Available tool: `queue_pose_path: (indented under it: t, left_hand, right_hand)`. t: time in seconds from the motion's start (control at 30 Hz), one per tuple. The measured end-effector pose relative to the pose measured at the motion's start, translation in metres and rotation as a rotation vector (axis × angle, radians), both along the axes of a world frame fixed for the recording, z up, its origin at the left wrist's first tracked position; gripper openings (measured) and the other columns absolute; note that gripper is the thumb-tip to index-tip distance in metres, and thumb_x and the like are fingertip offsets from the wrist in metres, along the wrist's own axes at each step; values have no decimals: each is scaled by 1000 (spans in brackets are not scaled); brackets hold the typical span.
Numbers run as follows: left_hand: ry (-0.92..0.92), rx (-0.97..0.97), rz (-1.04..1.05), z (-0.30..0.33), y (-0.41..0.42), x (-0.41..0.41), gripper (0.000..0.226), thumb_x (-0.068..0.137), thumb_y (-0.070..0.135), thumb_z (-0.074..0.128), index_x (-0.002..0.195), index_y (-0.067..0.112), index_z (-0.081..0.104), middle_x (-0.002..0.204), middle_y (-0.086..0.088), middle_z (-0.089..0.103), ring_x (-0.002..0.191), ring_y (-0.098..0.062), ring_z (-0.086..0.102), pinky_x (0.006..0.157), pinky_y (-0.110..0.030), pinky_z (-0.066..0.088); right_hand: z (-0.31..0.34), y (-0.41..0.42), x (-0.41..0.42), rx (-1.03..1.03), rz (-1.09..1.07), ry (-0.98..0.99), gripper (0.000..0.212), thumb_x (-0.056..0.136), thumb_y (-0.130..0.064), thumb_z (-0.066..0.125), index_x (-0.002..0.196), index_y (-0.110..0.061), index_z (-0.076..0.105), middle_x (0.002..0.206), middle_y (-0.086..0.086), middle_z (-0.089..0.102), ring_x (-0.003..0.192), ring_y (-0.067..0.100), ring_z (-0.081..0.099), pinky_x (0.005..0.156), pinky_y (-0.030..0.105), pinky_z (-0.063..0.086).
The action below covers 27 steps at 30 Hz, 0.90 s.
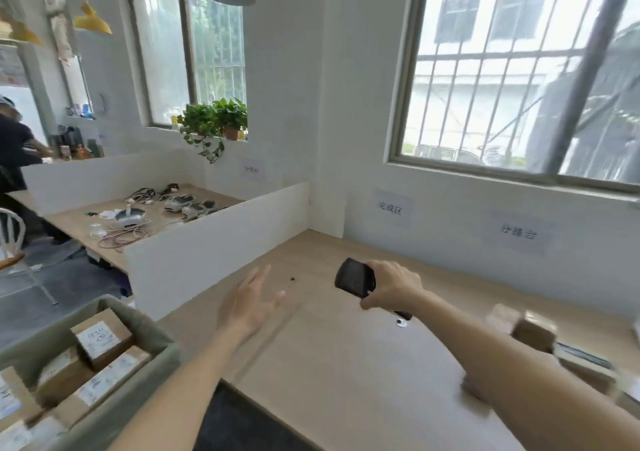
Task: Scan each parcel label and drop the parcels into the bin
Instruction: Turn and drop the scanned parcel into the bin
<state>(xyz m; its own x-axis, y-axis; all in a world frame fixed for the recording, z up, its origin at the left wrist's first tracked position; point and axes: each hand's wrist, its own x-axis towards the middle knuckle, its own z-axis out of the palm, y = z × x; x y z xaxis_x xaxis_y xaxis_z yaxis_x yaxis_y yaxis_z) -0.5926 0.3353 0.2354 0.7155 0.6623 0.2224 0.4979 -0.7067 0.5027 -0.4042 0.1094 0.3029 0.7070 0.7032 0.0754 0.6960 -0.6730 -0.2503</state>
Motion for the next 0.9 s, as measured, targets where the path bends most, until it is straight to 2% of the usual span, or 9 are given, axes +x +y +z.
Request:
queue_pose_path:
  t: [0.27, 0.43, 0.6, 0.73, 0.83, 0.9]
  left_hand:
    - [42, 10, -239, 26, -139, 106, 74, 91, 63, 53, 155, 39, 25, 164, 9, 20, 149, -19, 26, 115, -38, 33]
    - [17, -15, -395, 35, -237, 179, 73, 92, 58, 56, 155, 35, 29, 164, 7, 22, 150, -13, 23, 117, -34, 28]
    - [6, -2, -519, 32, -347, 248, 71, 92, 58, 55, 154, 33, 30, 161, 7, 28, 147, -14, 29, 114, -34, 32]
    - [19, -2, -610, 22, -434, 291, 70, 93, 60, 52, 154, 35, 29, 161, 9, 28, 146, -14, 30, 111, -36, 36]
    - [22, -16, -654, 15, -488, 321, 71, 92, 61, 53, 154, 36, 29, 160, 10, 30, 145, -15, 33, 109, -37, 37]
    - [27, -22, -685, 9, -519, 339, 70, 92, 61, 53, 154, 37, 29, 160, 11, 31, 144, -15, 34, 109, -37, 38]
  right_hand:
    - [13, -185, 46, 23, -269, -13, 55, 65, -42, 81, 114, -34, 57, 101, -9, 65, 93, 19, 61, 68, 29, 41]
    - [12, -303, 80, 45, -427, -7, 56, 59, -47, 81, 108, -35, 57, 97, -14, 64, 92, 16, 62, 69, 30, 45]
    - [10, -423, 113, 46, -569, 22, 48, 60, -43, 74, 104, -35, 57, 92, -13, 65, 92, 18, 64, 68, 29, 45]
    - [7, -514, 135, 24, -686, 34, 51, 65, -39, 77, 112, -35, 58, 99, -10, 65, 97, 18, 64, 70, 29, 44]
    - [-1, -572, 151, 13, -770, 40, 62, 63, -43, 78, 122, -40, 58, 106, -10, 68, 101, 19, 65, 75, 29, 45]
    - [-6, -607, 159, -3, -806, 55, 61, 63, -45, 79, 120, -39, 58, 109, -9, 69, 102, 20, 65, 75, 30, 45]
